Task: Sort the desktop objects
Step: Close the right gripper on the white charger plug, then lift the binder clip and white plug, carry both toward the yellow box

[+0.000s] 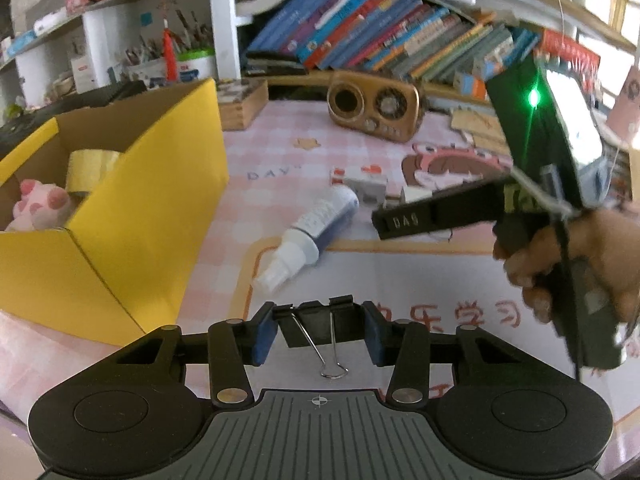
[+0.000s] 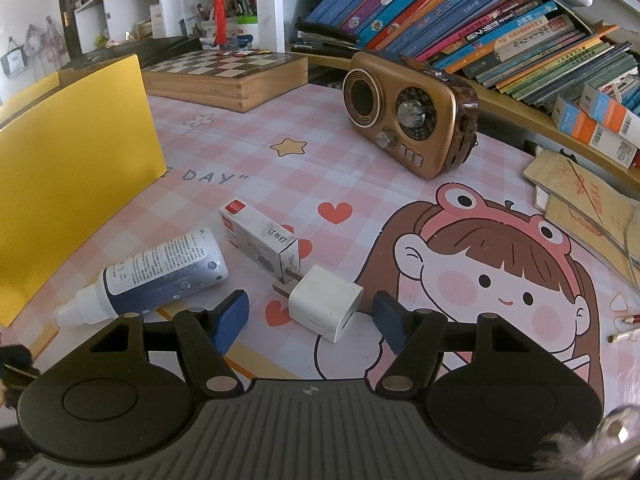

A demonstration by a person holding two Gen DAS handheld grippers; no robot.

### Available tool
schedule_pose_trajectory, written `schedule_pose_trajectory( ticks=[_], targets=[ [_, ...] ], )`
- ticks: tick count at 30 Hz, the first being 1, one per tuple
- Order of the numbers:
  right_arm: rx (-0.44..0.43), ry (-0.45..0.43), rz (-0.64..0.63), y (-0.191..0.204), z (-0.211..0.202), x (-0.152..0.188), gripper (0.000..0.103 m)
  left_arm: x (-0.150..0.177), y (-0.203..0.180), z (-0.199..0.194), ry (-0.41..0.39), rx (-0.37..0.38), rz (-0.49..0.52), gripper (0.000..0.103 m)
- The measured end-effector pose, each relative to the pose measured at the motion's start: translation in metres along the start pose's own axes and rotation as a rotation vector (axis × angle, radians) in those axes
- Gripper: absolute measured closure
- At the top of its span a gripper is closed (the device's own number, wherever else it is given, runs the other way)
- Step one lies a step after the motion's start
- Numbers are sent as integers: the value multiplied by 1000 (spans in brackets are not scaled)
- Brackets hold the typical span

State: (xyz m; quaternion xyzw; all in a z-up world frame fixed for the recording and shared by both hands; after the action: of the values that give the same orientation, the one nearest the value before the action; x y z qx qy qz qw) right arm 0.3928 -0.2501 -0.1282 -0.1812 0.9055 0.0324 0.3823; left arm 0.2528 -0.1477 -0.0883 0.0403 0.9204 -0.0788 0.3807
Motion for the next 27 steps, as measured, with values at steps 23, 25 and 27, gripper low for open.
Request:
schedule_pose_trajectory(
  ticks=[23,25,27],
  targets=[
    [18,-33,100,-4,-64,10,59,2,9,-43,-56,76,-5,60],
    [26,-38,113,-3,-78,14,59,2,10,-50,-65,91,8,60],
    [33,-40,130,-2,-92,17,59,1,12,-56,-74,106,15,60]
  ],
)
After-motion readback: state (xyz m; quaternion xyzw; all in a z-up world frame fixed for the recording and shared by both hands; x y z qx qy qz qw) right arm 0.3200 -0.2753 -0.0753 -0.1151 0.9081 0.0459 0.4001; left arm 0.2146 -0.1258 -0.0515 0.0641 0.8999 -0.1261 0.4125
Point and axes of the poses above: each gripper's, at about its wrist camera, not at the fingertips, and z roughly the way its jaws point, y to its left, x to its underside, the point moved 8 cm from there along z, roughly the way its jaws point, and after that the axes turned 8 degrees about x, right-handed, at the moved point
